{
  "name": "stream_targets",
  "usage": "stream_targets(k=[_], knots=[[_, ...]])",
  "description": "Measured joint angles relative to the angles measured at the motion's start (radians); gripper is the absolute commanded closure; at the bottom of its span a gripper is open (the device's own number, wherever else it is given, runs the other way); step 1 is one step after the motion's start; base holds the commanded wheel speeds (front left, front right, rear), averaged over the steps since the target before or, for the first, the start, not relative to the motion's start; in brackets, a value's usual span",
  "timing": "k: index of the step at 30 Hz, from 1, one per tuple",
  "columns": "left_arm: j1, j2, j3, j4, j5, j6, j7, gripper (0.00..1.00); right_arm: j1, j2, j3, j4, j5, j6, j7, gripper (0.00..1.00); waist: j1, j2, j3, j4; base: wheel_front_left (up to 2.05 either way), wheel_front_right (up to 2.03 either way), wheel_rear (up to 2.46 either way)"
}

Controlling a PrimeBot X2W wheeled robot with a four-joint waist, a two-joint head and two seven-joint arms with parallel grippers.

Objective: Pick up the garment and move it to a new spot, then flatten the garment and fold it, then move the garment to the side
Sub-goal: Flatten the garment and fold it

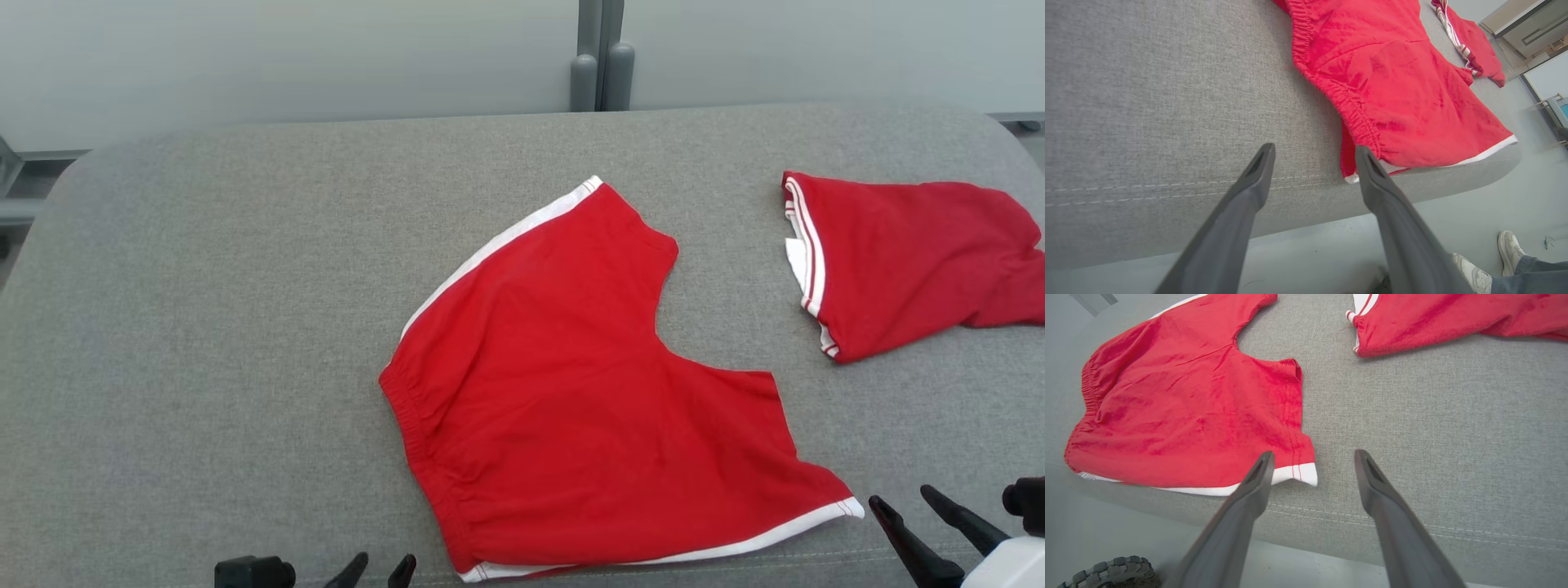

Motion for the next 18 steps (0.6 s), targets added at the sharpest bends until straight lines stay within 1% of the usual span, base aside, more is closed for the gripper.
stream_targets(k=[6, 12, 18], knots=[[0.044, -0.001, 0.002, -0.037, 0.011, 0.040, -0.010, 0.00, 0.045, 0.002, 0.004, -0.010, -0.015, -0.001, -0.010, 0.00, 0.0000, 0.0000, -0.041, 0.015, 0.00, 0.00, 0.00], [0.057, 0.002, 0.017, -0.063, 0.068, 0.074, -0.021, 0.00, 0.053, 0.002, 0.000, -0.010, -0.054, -0.001, -0.019, 0.00, 0.0000, 0.0000, -0.048, 0.022, 0.00, 0.00, 0.00], [0.058, -0.002, 0.036, -0.098, 0.113, 0.077, -0.026, 0.00, 0.052, 0.002, 0.012, -0.007, -0.088, -0.001, -0.008, 0.00, 0.0000, 0.0000, -0.030, 0.018, 0.00, 0.00, 0.00]])
